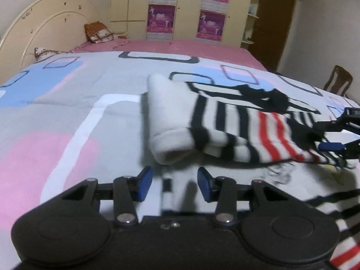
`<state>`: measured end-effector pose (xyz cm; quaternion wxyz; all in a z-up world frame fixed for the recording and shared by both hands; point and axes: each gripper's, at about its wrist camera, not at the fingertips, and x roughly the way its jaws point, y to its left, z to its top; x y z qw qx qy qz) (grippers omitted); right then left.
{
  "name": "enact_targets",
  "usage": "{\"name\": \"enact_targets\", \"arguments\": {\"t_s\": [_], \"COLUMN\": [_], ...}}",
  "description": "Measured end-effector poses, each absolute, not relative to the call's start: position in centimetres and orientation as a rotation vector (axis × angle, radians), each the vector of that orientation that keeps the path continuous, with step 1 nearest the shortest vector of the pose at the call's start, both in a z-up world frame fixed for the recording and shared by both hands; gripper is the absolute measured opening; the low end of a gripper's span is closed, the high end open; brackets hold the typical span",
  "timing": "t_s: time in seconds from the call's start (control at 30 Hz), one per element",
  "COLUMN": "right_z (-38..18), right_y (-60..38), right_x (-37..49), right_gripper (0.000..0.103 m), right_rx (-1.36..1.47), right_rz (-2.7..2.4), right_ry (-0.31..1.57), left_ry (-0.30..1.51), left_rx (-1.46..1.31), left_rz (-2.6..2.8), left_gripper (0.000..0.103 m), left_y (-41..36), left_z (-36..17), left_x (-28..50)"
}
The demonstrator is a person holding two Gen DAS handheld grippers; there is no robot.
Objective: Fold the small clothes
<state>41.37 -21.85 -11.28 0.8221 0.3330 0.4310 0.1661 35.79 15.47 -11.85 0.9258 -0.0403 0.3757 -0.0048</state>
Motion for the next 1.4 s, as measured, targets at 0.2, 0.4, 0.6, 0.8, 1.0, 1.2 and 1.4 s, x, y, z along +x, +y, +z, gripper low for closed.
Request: {"name": "enact_targets", "arguments": {"t_s": [0.2, 0.4, 0.6, 0.8, 1.0, 1.2, 1.4], "right_z": [-11.2, -3.6, -4.9, -7.3, -9.6, -11.0, -7.3], "right_y": [-20.0, -20.7, -23.9, -23.3, -23.6, -23.7, -25.0], "right_x": [43.4, 41.4, 40.7, 39.5, 38.8, 38.6, 36.3], "right_gripper": [0.005, 0.004, 0.004, 0.004, 0.004, 0.005, 0.005], "right_rx": [0.597, 0.366, 0.296, 0.266, 0.305, 0.312, 0.302], "right_rz": [0.309, 0.315, 0.239, 0.209, 0.184, 0.159, 0.118], "right_ry": [0.955, 0.673, 0.715, 0.760, 0.820, 0.860, 0.733], "left_ry": [0.799, 0.800, 0.808, 0.822, 0.837, 0.865, 0.733], "left_rx": [-0.059, -0.051, -0.042, -0.040, -0.019, 0.056, -0.049], "left_rz": [-0.035, -0.071, -0.096, -0.108, -0.115, -0.159, -0.160], "left_gripper": [0.022, 0.018, 0.018, 0.018, 0.018, 0.024, 0.034], "left_y": [16.2, 16.9, 17.0, 17.0, 16.9, 16.5, 17.1], "left_z": [-13.1, -13.7, -13.8, -13.7, -13.7, -13.6, -8.9], "left_x": [39.4, 39.0, 39.2, 39.7, 40.1, 40.6, 37.2]}}
